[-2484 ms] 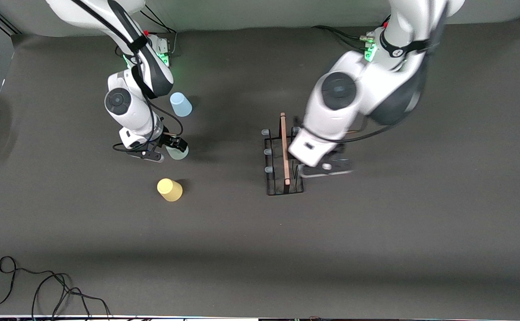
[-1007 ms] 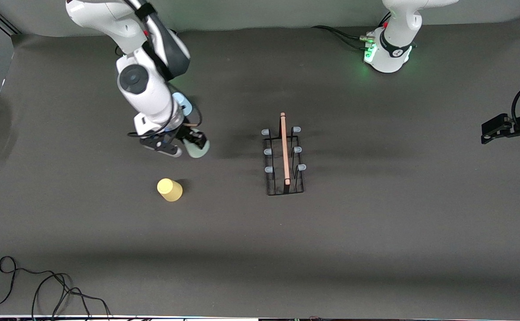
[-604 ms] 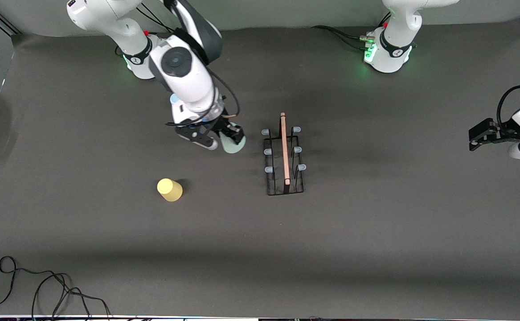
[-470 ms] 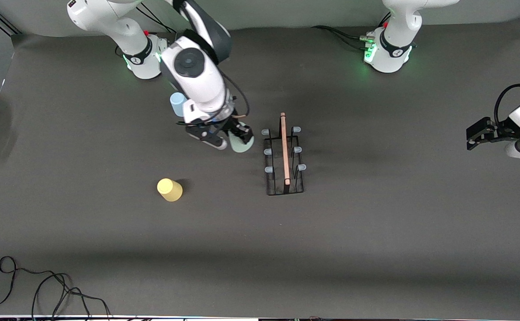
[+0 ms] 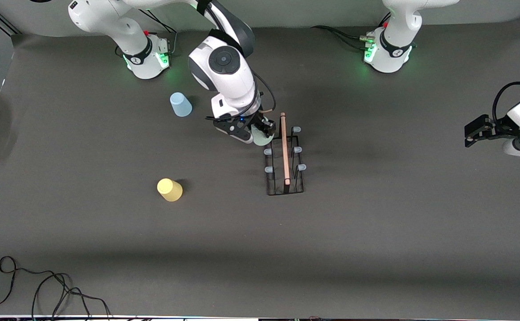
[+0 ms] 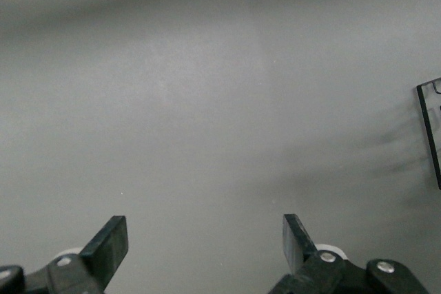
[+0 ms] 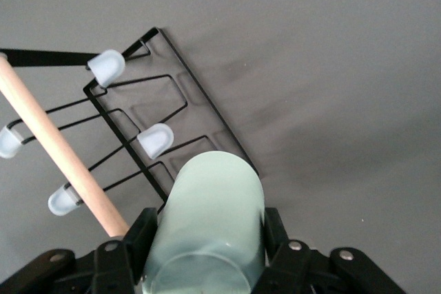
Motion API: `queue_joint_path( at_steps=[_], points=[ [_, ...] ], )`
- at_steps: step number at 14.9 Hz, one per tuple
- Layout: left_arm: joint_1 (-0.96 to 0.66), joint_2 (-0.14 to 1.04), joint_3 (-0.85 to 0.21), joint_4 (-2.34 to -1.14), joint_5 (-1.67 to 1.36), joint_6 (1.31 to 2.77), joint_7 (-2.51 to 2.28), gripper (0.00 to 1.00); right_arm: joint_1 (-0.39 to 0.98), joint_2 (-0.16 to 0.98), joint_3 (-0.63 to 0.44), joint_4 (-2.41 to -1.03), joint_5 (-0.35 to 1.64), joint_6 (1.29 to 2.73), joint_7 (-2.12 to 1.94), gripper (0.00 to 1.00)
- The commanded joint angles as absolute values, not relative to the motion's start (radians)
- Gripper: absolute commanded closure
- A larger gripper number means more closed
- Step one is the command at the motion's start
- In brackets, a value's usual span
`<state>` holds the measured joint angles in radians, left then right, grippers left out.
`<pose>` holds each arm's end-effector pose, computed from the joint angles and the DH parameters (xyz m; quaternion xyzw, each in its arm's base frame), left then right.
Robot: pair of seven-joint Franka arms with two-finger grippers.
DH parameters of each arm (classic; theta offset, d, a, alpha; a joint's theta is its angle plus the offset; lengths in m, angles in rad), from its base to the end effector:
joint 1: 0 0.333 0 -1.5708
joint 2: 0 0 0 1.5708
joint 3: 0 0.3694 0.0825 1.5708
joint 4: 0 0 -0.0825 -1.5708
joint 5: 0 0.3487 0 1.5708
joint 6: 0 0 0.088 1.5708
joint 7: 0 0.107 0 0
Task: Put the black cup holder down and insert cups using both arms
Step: 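Carry the pale green cup onto a rack peg with the right gripper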
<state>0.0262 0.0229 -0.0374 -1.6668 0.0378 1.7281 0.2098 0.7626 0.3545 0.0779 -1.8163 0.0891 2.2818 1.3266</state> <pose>0.5390 -0.0023 0.6375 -0.9933 0.1128 -0.0173 0.0201 0.4290 0.4739 0.4261 -0.9602 0.2693 0.0169 0.0720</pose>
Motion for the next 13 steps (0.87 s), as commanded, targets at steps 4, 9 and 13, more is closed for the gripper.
queue_joint_path(
  at_steps=[4,9,13],
  points=[
    [0.021,-0.005,-0.029,-1.68,0.025,1.72,0.212,0.0,0.81,0.435,0.066,-1.772,0.084,2.285,1.374,1.0],
    [0.023,-0.005,-0.028,-1.674,-0.035,1.707,0.206,0.0,0.81,0.465,0.064,-1.77,0.065,2.316,1.374,0.49],
    [0.023,0.002,-0.028,-1.672,-0.031,1.706,0.207,0.0,0.805,0.46,0.061,-1.766,0.063,2.318,1.37,0.09]
  ],
)
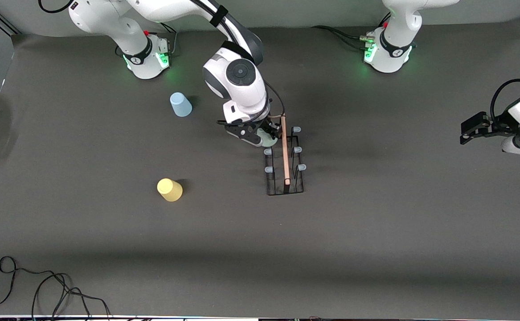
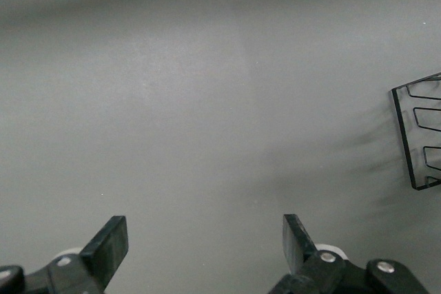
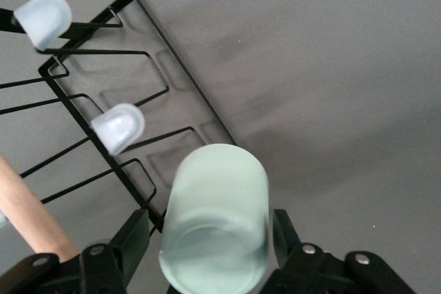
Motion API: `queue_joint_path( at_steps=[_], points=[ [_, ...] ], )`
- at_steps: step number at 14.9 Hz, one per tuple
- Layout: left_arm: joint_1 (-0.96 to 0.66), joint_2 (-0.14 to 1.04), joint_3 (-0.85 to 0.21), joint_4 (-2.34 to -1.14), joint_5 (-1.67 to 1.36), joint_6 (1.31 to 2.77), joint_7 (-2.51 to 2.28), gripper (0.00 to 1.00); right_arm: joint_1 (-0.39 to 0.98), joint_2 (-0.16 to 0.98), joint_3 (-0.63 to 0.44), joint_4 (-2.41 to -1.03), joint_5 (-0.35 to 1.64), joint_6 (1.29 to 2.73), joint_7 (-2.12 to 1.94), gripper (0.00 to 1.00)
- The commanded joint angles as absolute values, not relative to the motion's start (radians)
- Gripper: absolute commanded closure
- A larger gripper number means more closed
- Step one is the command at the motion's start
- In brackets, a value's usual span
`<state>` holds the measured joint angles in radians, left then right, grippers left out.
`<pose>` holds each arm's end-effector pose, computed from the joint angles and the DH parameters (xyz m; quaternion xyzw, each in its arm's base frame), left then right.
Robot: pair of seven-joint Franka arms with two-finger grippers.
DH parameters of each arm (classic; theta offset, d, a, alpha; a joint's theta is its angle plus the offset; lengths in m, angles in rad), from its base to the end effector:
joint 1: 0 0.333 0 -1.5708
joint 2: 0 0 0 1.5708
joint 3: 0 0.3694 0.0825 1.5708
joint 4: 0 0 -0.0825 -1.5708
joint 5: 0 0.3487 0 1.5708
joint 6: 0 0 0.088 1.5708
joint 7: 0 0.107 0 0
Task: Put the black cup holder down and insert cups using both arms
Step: 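Carry the pale green cup onto a rack peg with the right gripper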
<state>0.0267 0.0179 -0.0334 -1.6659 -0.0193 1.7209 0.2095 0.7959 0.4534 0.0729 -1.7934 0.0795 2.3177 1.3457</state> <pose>0.5368 -0.0052 0.6399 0.9941 -0.1066 0.0195 0.0079 0.4265 0.4971 0.3754 -0.9625 0.2650 0.0251 0.0524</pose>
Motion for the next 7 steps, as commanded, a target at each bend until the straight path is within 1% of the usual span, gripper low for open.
queue_joint_path(
  at_steps=[1,3,7],
  points=[
    [0.021,0.002,-0.026,-1.672,-0.022,1.704,0.218,0.0,0.802,0.457,0.06,-1.757,0.063,2.316,1.365,0.08],
    [0.026,0.002,-0.026,-1.674,-0.02,1.706,0.218,0.0,0.793,0.43,0.055,-1.741,0.063,2.281,1.348,0.08],
    [0.025,-0.002,-0.025,-1.672,-0.017,1.706,0.212,0.0,0.732,0.344,0.016,-1.72,0.069,2.105,1.172,0.08]
  ],
)
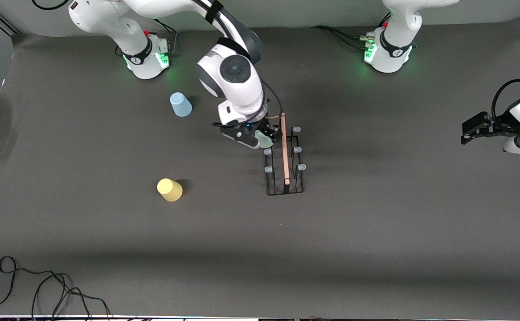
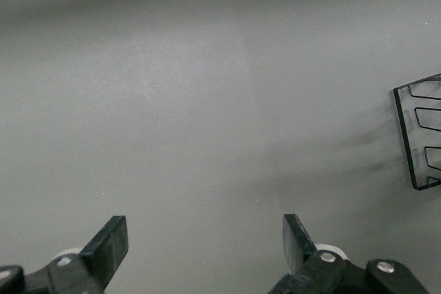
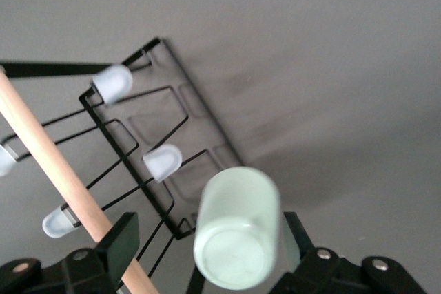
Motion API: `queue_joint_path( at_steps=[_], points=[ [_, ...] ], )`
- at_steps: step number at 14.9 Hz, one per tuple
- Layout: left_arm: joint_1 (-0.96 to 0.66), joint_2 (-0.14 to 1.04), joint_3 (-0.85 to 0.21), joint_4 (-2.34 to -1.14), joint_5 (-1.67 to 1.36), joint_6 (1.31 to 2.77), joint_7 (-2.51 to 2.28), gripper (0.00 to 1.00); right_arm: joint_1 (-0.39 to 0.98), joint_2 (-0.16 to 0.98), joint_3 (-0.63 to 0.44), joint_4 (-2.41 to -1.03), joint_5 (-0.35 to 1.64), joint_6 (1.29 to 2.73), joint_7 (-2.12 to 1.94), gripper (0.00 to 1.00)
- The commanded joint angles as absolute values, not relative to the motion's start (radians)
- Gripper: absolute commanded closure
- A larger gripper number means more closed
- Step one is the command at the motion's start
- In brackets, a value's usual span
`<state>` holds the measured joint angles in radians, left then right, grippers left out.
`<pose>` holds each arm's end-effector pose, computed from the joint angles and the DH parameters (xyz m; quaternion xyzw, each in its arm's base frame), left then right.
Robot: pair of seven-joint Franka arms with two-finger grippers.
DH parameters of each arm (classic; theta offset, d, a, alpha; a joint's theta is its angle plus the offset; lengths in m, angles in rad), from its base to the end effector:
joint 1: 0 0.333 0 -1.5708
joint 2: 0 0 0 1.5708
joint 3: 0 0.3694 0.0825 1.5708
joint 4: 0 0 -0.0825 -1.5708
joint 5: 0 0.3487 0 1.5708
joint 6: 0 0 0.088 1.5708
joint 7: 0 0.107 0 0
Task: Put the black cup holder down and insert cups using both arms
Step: 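Release the green cup and grasp the yellow cup with the right gripper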
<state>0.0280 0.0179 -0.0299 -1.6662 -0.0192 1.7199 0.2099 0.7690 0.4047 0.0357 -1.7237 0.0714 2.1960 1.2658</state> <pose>0.5367 -0.0026 0.6397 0.9943 -0.1044 0.0188 0.0079 0.4552 0.4722 0.4250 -0.9672 0.2492 0.0142 0.0477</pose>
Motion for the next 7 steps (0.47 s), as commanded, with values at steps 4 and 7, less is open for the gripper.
queue_joint_path(
  at_steps=[4,7],
  points=[
    [0.026,-0.002,-0.026,-1.678,-0.002,1.709,0.202,0.0,0.629,0.301,-0.021,-1.724,0.077,1.999,0.913,0.04],
    [0.028,-0.002,-0.023,-1.678,-0.002,1.718,0.204,0.0,0.516,0.31,-0.026,-1.733,0.078,1.999,0.745,0.03]
  ],
)
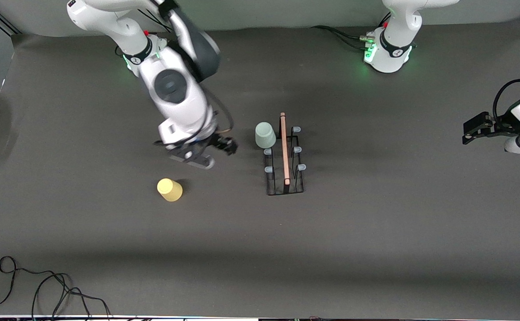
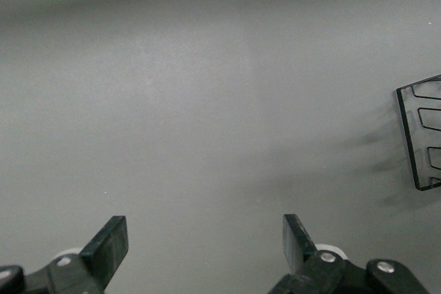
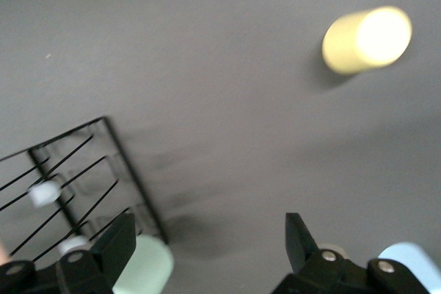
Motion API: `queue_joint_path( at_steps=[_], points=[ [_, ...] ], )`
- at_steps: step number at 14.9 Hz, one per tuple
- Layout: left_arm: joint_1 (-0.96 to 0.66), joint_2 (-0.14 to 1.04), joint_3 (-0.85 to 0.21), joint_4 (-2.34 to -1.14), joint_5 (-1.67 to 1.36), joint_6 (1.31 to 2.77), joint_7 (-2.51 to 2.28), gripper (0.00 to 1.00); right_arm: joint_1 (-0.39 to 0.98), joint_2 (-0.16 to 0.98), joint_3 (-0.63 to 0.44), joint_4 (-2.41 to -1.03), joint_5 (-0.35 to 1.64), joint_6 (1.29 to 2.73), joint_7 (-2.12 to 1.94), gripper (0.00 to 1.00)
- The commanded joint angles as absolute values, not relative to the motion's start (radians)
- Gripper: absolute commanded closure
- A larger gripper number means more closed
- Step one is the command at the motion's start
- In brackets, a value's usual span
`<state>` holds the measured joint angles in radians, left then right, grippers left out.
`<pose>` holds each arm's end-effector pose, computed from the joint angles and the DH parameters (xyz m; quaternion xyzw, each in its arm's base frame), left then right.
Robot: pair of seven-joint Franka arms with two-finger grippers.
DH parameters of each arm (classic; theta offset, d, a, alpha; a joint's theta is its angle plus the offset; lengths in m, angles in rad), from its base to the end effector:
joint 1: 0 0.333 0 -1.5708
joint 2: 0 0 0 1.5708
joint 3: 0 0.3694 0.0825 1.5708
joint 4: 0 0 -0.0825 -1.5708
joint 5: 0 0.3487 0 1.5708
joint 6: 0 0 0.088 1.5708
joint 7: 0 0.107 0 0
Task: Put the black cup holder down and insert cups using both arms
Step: 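Release the green cup and grasp the yellow cup with the right gripper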
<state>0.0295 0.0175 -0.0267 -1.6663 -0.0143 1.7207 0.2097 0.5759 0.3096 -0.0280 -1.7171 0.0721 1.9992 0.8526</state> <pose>0.5366 0.0003 0.6399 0.9946 -0.1023 0.0191 0.0053 0.5307 0.3313 0.4710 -0.9856 0.1663 0.0287 0.0129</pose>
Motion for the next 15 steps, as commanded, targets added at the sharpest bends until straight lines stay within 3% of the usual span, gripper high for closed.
queue_joint_path(
  at_steps=[1,7,15],
  points=[
    [0.028,-0.006,-0.023,-1.677,-0.002,1.715,0.203,0.0,0.479,0.317,-0.028,-1.735,0.078,2.005,0.691,0.01],
    [0.028,-0.015,-0.023,-1.674,-0.002,1.715,0.192,0.0,0.33,0.354,-0.028,-1.839,0.078,2.161,0.456,0.0],
    [0.026,-0.005,-0.025,-1.678,0.041,1.706,0.172,0.0,0.267,0.431,-0.028,-1.985,0.078,2.434,0.345,0.0]
  ],
)
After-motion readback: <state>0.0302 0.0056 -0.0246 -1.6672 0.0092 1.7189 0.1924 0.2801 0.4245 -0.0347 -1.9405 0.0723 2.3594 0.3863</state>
